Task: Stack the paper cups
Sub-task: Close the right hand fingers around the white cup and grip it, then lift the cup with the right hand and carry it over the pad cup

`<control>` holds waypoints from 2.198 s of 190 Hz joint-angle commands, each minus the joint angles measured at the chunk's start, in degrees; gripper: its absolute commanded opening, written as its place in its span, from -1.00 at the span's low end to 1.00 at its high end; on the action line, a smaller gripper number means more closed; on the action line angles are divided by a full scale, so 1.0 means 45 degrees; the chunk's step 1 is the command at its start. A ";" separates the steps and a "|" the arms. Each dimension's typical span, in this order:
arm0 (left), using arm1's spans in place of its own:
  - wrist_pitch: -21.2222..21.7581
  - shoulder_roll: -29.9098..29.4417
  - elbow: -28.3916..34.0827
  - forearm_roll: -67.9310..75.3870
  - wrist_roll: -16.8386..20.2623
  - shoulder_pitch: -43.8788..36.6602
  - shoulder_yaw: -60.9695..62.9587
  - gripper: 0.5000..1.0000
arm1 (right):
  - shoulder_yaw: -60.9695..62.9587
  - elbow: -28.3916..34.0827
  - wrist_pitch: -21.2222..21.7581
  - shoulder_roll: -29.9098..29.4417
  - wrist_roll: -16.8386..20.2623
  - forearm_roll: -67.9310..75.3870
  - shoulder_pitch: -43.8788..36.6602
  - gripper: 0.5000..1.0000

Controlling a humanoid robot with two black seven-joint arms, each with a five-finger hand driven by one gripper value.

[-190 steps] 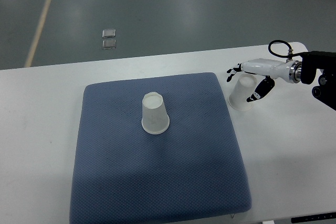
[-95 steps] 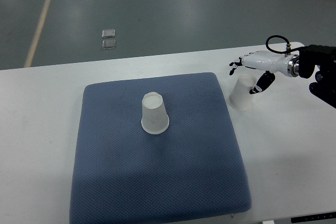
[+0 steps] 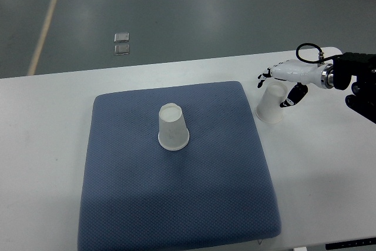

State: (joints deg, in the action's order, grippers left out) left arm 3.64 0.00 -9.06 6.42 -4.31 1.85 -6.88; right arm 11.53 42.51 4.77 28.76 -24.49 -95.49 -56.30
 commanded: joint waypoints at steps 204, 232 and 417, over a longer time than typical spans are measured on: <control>-0.0008 0.0000 0.0002 0.0000 0.0000 0.0000 0.0004 1.00 | -0.0102 0.2232 0.0502 0.1109 -0.0670 0.0750 -0.3542 -0.76; 0.0012 0.0000 -0.0017 0.0000 0.0000 0.0000 -0.0015 1.00 | -0.0102 0.3815 0.0972 0.1226 -0.0690 0.1766 -0.4735 -0.77; -0.0008 0.0000 0.0002 0.0000 0.0000 0.0000 0.0004 1.00 | -0.0239 0.4753 0.2573 -0.1821 -0.0885 0.1883 -0.5672 -0.78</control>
State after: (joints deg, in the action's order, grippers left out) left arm 3.63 0.00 -9.06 6.42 -4.31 1.84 -6.88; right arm 10.46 64.61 15.95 21.25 -28.06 -86.89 -82.04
